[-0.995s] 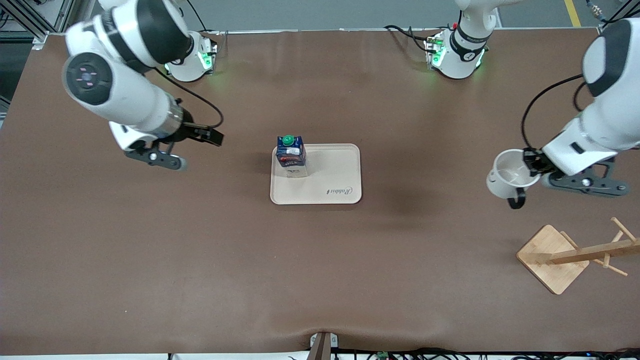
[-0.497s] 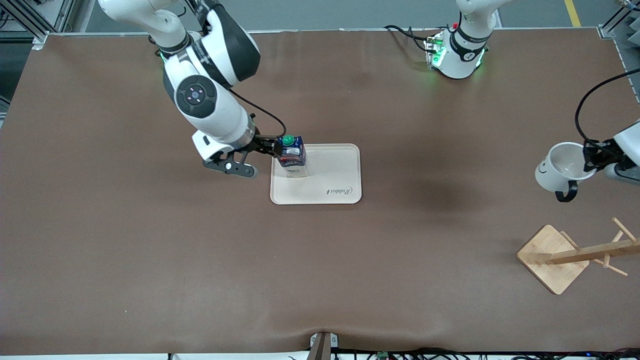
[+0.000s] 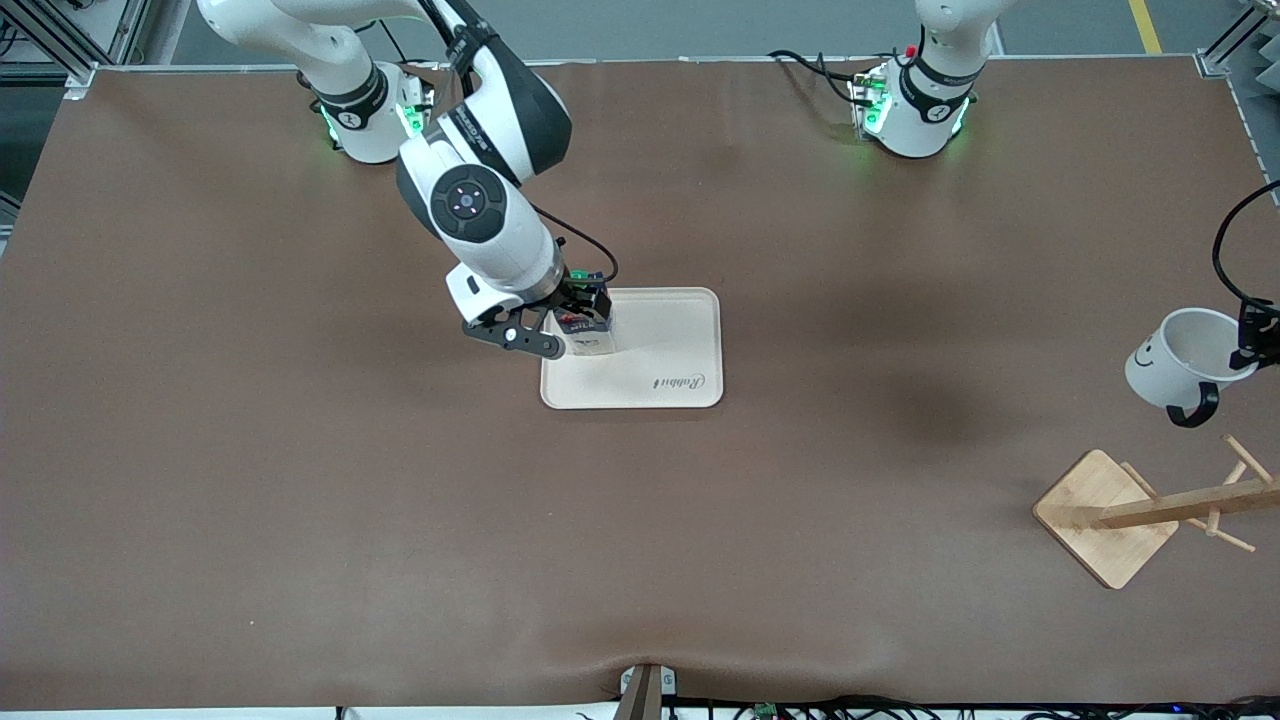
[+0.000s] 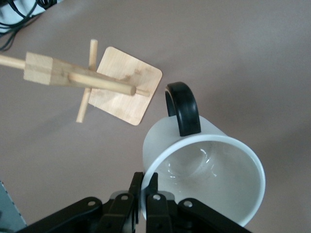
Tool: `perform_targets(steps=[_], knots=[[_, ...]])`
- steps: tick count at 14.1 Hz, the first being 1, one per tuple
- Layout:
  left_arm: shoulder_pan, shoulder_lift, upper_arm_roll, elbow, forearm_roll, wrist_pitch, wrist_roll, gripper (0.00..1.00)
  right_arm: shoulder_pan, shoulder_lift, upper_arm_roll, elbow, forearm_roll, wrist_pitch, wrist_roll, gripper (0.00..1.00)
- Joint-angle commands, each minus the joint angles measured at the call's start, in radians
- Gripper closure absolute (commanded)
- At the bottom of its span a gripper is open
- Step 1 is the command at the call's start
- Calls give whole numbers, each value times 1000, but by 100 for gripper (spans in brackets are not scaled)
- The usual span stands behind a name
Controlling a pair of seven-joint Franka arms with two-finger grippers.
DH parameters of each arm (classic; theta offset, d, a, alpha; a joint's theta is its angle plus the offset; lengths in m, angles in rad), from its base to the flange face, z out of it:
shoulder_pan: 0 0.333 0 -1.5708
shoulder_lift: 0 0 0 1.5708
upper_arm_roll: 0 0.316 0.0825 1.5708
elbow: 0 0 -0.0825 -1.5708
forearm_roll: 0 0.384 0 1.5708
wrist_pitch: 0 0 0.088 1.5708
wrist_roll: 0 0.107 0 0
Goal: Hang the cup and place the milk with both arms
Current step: 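Grasp the milk carton with the right gripper while the left gripper carries the mug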
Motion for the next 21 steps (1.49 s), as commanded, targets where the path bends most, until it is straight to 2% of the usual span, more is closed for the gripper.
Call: perform_targets(steps=[1, 4, 5, 6, 7, 10, 12, 15, 19, 21], knots=[[20, 32, -8, 51, -13, 7, 27, 100, 22, 29, -5, 13, 49, 7, 11, 0], [29, 72, -8, 92, -31, 7, 29, 100, 42, 46, -8, 10, 50, 2, -2, 0], [34, 86, -8, 106, -31, 7, 29, 100, 40, 51, -7, 10, 45, -2, -16, 11], [37, 100, -8, 118, -31, 9, 29, 100, 34, 51, -7, 10, 45, -10, -81, 73], [39, 114, -8, 133, -31, 10, 32, 100, 30, 48, -8, 15, 54, -36, -120, 100], [52, 129, -9, 146, -48, 10, 34, 100, -12, 48, -10, 106, 65, -169, -101, 100], [55, 144, -8, 160, -64, 10, 35, 100, -57, 49, -13, 182, 134, -266, -104, 100], [55, 166, -8, 164, -62, 38, 38, 100, -143, 42, -13, 261, 152, -389, -99, 100], [58, 200, 0, 193, -62, 55, 63, 100, -249, -29, -35, 245, 120, -470, -123, 100], [60, 226, 0, 224, -61, 61, 89, 100, -283, -94, -36, 191, 39, -490, -171, 100]])
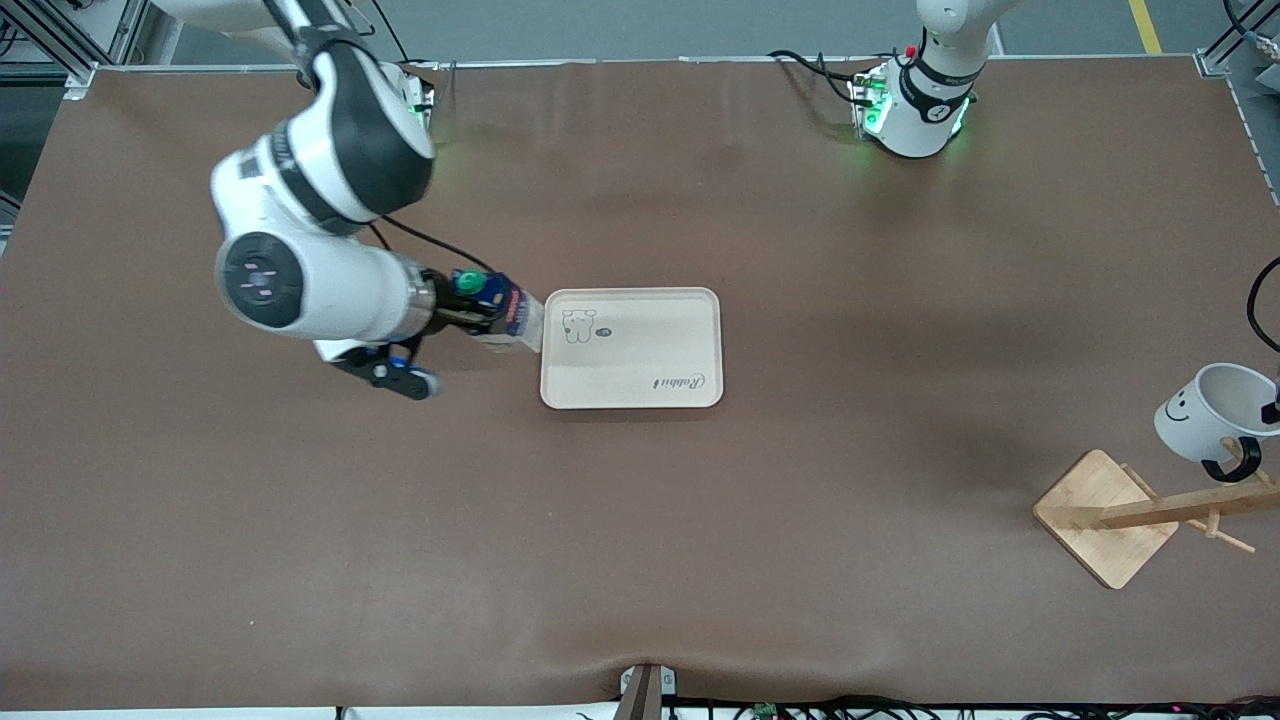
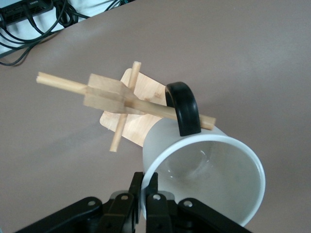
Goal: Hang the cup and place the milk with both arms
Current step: 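Hang the mug handle on the stand peg while the right gripper carries the milk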
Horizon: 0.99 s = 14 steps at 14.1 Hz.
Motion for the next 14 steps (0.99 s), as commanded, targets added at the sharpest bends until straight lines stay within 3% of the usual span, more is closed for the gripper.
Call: perform_targets(steps=[1, 4, 5, 6, 7, 10, 14], knots=[[7, 47, -3, 65, -16, 1, 45, 100, -61, -118, 8, -117, -86, -14, -67, 100], [10, 59, -3, 75, -16, 18, 36, 99, -146, -201, 8, -235, -92, 5, -188, 100], [3, 58, -3, 76, -15, 23, 31, 69, -191, -218, 8, -263, -96, 6, -235, 100], [1, 58, -4, 76, -16, 23, 28, 7, -232, -238, 8, -284, -103, 9, -309, 100], [-1, 53, -6, 73, -16, 17, 28, 0, -264, -250, 7, -298, -120, 10, -369, 100], [-1, 15, -15, 59, -3, -12, -28, 0, -370, -255, 8, -300, -166, 34, -498, 100], [-22, -46, -50, 56, -3, -147, -373, 0, -465, -272, 8, -405, -263, 129, -590, 100]])
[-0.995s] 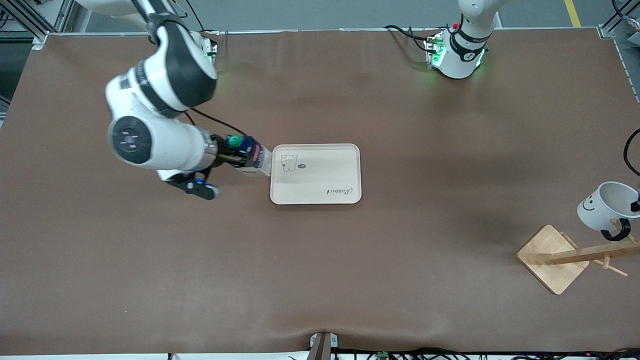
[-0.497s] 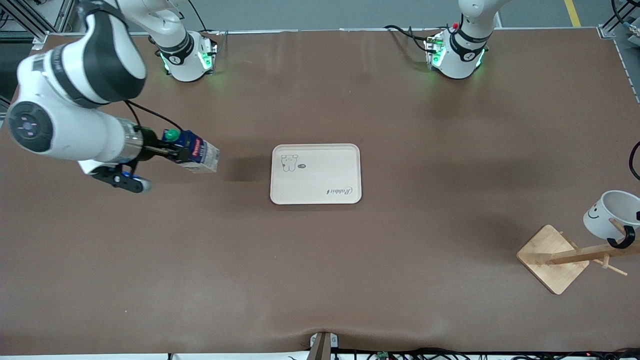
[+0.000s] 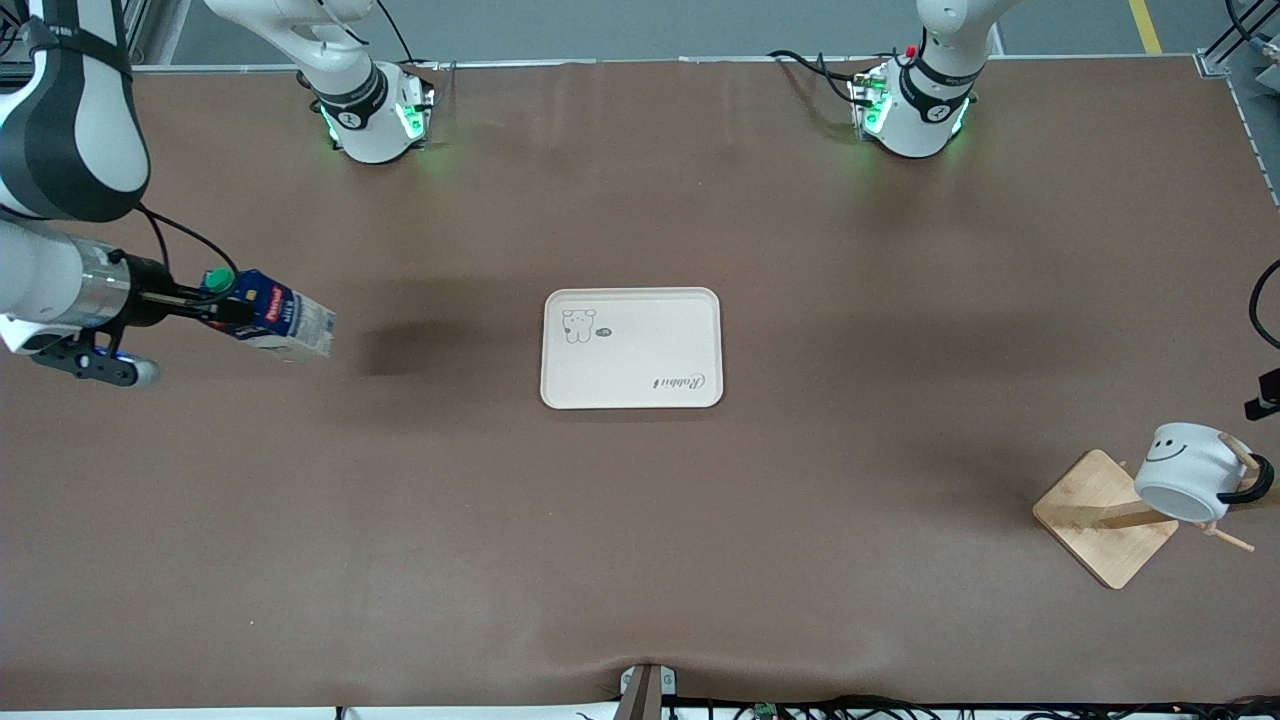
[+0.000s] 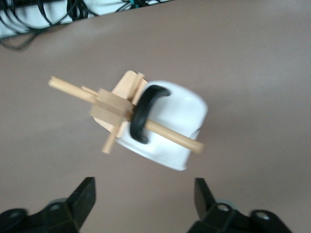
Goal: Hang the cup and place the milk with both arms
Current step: 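Hang the mug handle on the stand peg while the right gripper carries the milk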
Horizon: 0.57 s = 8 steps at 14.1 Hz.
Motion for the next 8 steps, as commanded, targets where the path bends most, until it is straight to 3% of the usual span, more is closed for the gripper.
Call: perform_targets(steps=[1, 5, 8], knots=[[-11, -59, -38, -9, -3, -84, -200, 0, -86, -49, 20, -133, -38, 96, -107, 100], [-12, -106, -131, -15, -1, -156, -462, 0, -160, -52, 18, -274, -49, 247, -196, 100], [-12, -129, -210, -15, 48, -170, -615, 0, -162, -46, 18, -293, -49, 262, -196, 100]])
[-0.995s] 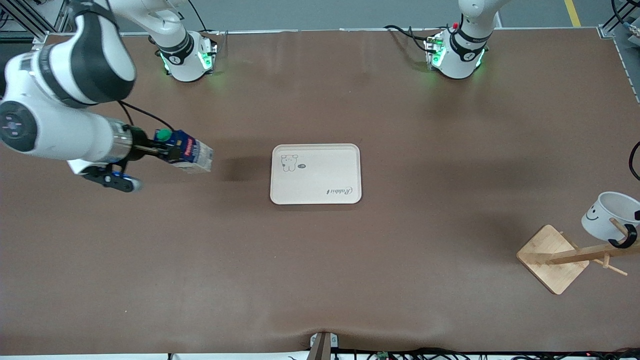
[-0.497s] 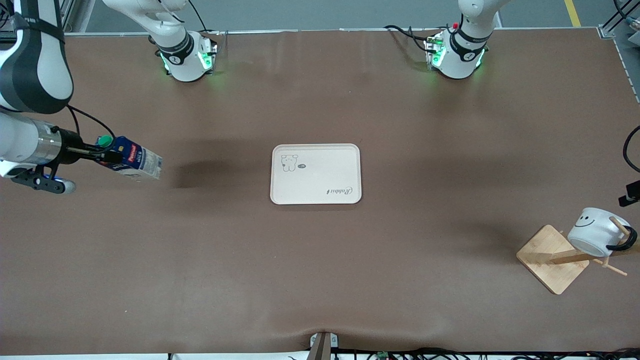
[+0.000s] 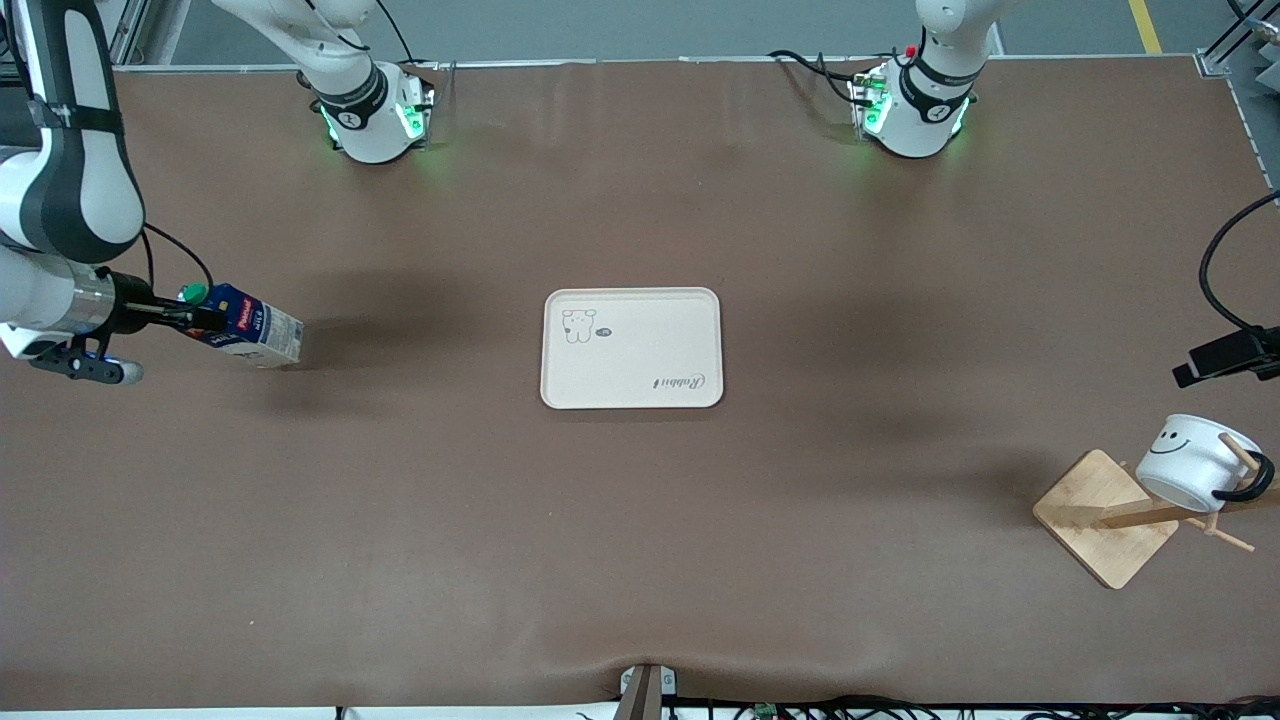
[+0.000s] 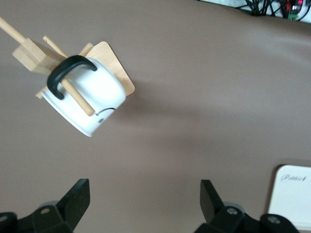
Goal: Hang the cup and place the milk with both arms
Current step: 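Lower the milk onto the table while the left gripper withdraws from the mug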
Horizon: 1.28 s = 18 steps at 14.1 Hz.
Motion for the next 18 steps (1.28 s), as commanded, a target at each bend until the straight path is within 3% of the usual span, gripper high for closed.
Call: perform_targets(steps=[1, 5, 12, 13, 14, 17, 18], knots=[[8, -36, -63, -13, 59, -25, -83, 0, -10, -43, 17, -54, -16, 18, -3, 100], [9, -37, -113, -10, 153, -79, -68, 0, -19, -35, 17, -79, -17, 54, 18, 100], [17, -103, -110, -4, 151, -96, 64, 0, -45, -1, 17, -80, -16, 61, 60, 100], [17, -117, -111, -4, 153, -105, 66, 0, -45, 2, 17, -80, -16, 61, 60, 91], [17, -132, -108, -7, 150, -108, 72, 0, -45, 2, 17, -80, -16, 61, 60, 71], [-21, -175, -84, -43, 139, -119, 55, 0, -45, 10, 17, -80, -16, 57, 60, 49], [-68, -194, -36, -63, 137, -119, 48, 0, -48, 10, 18, -80, -16, 55, 60, 47]])
